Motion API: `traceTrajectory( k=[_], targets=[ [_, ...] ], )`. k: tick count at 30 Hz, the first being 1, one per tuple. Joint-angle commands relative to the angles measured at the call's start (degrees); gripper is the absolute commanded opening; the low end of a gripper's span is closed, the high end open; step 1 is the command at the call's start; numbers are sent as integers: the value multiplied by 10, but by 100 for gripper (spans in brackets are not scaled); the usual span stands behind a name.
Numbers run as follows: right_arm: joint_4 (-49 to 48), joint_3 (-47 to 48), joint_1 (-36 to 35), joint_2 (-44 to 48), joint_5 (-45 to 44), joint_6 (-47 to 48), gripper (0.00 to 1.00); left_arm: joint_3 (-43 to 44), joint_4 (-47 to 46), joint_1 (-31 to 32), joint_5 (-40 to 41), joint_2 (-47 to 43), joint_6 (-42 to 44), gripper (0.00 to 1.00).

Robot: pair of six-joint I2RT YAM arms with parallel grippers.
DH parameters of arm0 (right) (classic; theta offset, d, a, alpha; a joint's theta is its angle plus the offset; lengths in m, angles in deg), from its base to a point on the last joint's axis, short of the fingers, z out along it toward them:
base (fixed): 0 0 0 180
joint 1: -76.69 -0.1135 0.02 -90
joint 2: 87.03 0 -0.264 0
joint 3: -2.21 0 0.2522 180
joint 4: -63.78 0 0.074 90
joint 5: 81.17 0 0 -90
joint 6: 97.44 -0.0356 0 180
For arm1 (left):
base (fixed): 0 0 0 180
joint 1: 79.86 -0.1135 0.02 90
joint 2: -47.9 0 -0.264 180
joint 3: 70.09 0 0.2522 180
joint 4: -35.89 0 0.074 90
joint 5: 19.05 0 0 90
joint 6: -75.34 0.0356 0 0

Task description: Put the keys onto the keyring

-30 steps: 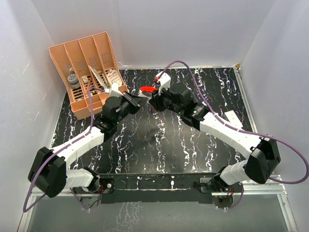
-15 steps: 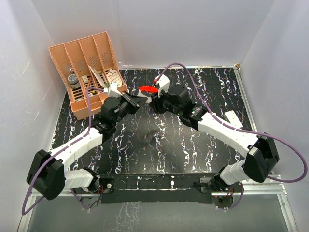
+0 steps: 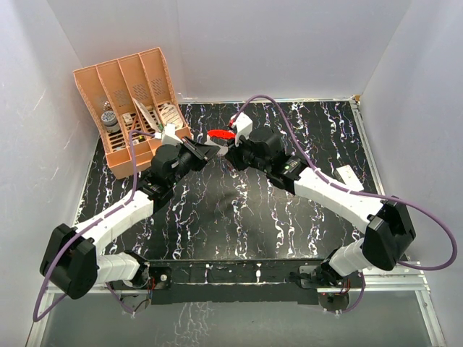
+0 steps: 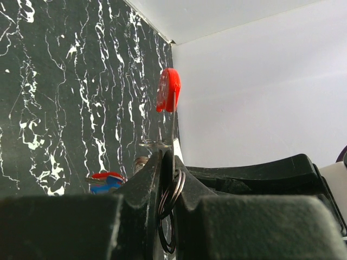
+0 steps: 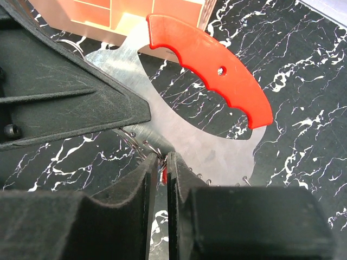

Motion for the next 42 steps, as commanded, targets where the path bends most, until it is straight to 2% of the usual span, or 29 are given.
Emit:
traceTrajectory(
  k=[1,8,26,29,31,42],
  targets=[
    [-24,20,0,-8,-1,4,9,35,-30,0,-19,-8,-2,0],
    [-31,22,0,6,-13,5,0,42,-24,1,-25,6,-1,0],
    [-43,43,0,13,-13,12,0,49,-26,1,-44,43,-3,0],
    [-43,37,0,19,-15,10,13,50,-18,1,-39,35,1,0],
    [-37,36,0,21,-15,11,17,49,-18,1,-38,32,1,0],
    [-26,14,0,31,-25,18,18,49,-16,1,-37,24,2,0]
  ],
)
